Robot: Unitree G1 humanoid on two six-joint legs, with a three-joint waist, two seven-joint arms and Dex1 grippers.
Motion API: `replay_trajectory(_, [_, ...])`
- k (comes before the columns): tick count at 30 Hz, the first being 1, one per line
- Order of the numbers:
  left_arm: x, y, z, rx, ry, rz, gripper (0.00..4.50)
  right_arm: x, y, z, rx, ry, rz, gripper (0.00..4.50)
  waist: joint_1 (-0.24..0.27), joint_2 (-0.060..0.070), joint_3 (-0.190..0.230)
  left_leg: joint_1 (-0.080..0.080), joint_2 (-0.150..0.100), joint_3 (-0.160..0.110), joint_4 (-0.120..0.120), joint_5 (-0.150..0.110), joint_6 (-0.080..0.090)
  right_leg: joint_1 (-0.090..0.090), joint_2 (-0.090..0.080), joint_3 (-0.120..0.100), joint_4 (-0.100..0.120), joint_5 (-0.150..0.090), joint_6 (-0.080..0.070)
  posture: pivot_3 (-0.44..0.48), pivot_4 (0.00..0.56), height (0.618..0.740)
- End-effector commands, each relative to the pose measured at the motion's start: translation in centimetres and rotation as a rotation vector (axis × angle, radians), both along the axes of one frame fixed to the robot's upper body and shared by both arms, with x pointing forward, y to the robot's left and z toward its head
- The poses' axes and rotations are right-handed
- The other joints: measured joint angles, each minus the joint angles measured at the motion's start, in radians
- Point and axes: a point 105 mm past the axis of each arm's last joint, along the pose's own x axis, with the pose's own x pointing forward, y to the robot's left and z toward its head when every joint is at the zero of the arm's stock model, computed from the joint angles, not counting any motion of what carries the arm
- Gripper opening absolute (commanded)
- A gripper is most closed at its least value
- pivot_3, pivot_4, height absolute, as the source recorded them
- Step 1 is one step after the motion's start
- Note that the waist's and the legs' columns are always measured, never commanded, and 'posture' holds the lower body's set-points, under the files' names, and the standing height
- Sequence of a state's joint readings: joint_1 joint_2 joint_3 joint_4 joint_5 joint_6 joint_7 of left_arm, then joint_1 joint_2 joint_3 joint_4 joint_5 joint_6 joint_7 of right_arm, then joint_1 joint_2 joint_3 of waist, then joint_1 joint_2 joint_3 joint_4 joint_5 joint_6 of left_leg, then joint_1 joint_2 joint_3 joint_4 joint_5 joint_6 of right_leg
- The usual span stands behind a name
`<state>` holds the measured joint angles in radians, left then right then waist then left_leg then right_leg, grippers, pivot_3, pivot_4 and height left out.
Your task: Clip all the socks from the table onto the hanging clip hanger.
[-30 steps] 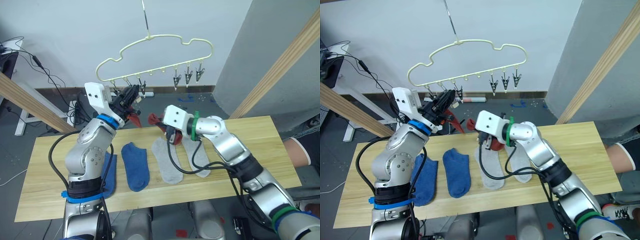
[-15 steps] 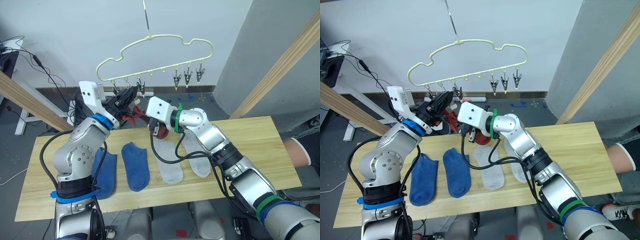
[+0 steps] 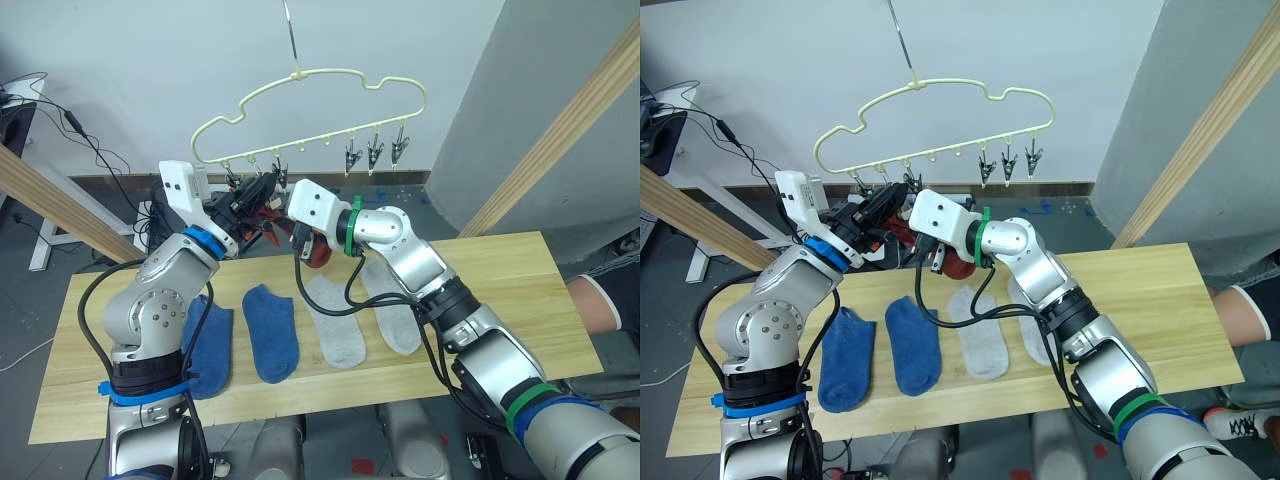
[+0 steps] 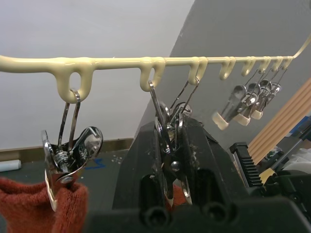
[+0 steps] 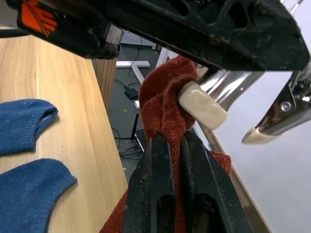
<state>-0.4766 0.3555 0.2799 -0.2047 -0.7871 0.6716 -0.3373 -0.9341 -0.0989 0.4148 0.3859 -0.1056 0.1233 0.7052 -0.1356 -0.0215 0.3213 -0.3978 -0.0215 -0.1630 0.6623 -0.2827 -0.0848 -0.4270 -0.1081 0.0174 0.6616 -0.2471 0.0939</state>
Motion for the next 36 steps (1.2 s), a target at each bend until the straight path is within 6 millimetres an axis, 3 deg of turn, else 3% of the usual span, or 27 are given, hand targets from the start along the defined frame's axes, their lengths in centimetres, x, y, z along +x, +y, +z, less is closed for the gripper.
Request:
replay_trajectory(1, [-0.4, 0.3, 1.5, 0.005, -0.058, 0.007, 0.25, -1.1, 0.0, 1.0, 0.020, -0.041, 0.048, 0.00, 0.000, 0.000, 0.000, 0.000, 0.000, 0.000, 0.000, 0.000, 0.000, 0.000, 0.000, 0.000, 0.000, 0.000, 0.000, -0.133, 0.304, 0.740])
replay_trajectory(18, [-0.4, 0.5, 1.2, 0.014, -0.053, 0.014, 0.25, -1.0, 0.0, 2.0, 0.071, -0.055, 0.018, 0.00, 0.000, 0.000, 0.000, 0.000, 0.000, 0.000, 0.000, 0.000, 0.000, -0.001, 0.000, 0.000, 0.001, 0.000, 0.000, -0.133, 0.300, 0.740])
replay_trajectory(27, [-0.4, 0.6, 1.1, 0.015, -0.052, 0.018, 0.25, -1.9, -1.0, 1.2, 0.034, -0.046, 0.036, 0.00, 0.000, 0.000, 0.000, 0.000, 0.000, 0.000, 0.000, 0.000, 0.000, -0.001, 0.000, 0.000, 0.001, 0.000, 0.000, -0.140, 0.302, 0.740])
replay_trajectory(36, [-0.4, 0.3, 1.1, 0.009, -0.050, 0.012, 0.25, -1.7, 0.0, 1.2, 0.053, -0.039, 0.022, 0.00, -0.001, 0.000, 0.000, 0.000, 0.000, 0.000, 0.000, 0.000, 0.000, -0.001, 0.000, 0.000, 0.001, 0.000, 0.000, -0.136, 0.301, 0.740])
